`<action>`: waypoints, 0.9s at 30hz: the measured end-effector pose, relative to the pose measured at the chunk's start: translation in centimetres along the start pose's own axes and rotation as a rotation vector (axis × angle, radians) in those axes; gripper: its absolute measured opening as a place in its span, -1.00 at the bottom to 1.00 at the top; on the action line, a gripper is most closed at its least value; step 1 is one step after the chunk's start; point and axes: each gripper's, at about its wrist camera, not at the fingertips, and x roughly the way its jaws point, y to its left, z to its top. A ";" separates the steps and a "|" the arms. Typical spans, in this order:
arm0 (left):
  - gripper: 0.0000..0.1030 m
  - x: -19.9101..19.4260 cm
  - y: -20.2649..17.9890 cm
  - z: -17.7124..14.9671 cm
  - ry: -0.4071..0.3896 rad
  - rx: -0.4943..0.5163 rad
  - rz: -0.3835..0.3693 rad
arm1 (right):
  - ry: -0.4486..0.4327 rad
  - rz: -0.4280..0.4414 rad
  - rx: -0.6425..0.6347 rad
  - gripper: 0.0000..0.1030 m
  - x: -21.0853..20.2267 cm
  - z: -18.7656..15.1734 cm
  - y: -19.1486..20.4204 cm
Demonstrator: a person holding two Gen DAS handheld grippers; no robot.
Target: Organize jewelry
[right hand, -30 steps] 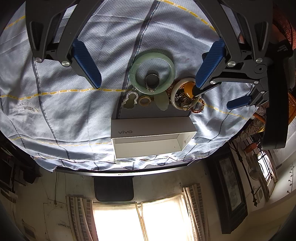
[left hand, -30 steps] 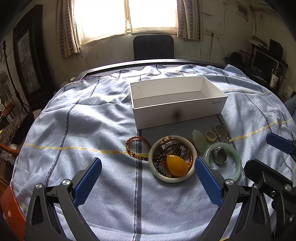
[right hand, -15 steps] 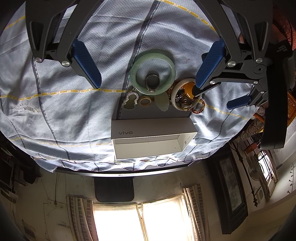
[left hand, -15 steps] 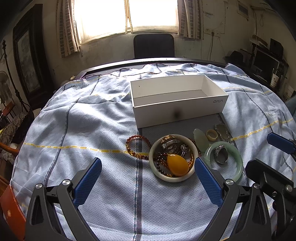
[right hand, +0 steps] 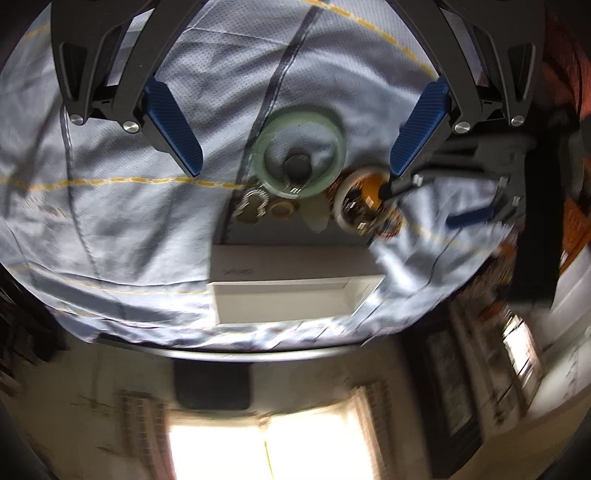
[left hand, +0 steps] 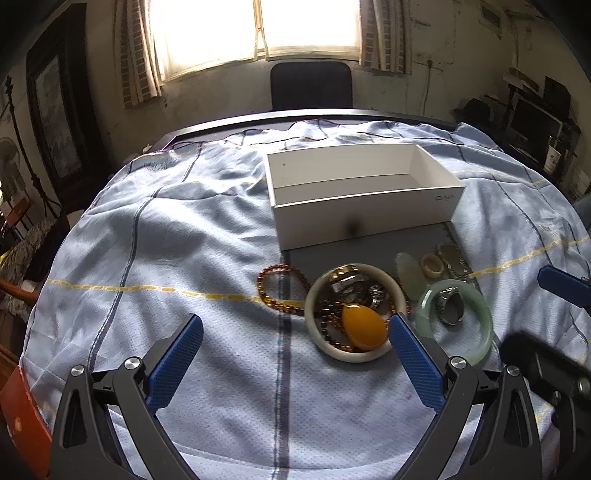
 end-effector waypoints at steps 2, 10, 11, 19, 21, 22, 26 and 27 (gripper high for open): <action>0.93 0.1 0.6 0.2 0.007 -0.019 0.006 | 0.018 -0.008 -0.050 0.92 0.1 -0.1 0.2; 0.93 0.5 3.3 0.7 0.035 -0.103 0.046 | 0.069 0.001 -0.122 0.92 1.5 -0.9 0.8; 0.93 0.6 3.5 0.7 0.042 -0.113 0.051 | 0.075 0.006 -0.124 0.91 1.8 -0.9 0.8; 0.93 0.8 5.3 0.9 0.076 -0.181 0.045 | 0.144 0.019 -0.121 0.63 4.7 -0.7 1.3; 0.93 0.9 5.3 0.9 0.083 -0.182 0.042 | 0.154 -0.007 -0.136 0.63 5.1 -0.7 1.6; 0.93 0.9 5.3 0.9 0.085 -0.181 0.039 | 0.152 -0.022 -0.148 0.63 5.2 -0.7 1.9; 0.93 1.3 5.2 0.8 0.096 -0.176 0.035 | 0.143 -0.064 -0.155 0.38 5.3 -0.6 2.1; 0.93 1.4 5.2 0.8 0.099 -0.177 0.033 | 0.139 -0.066 -0.151 0.38 5.3 -0.5 2.0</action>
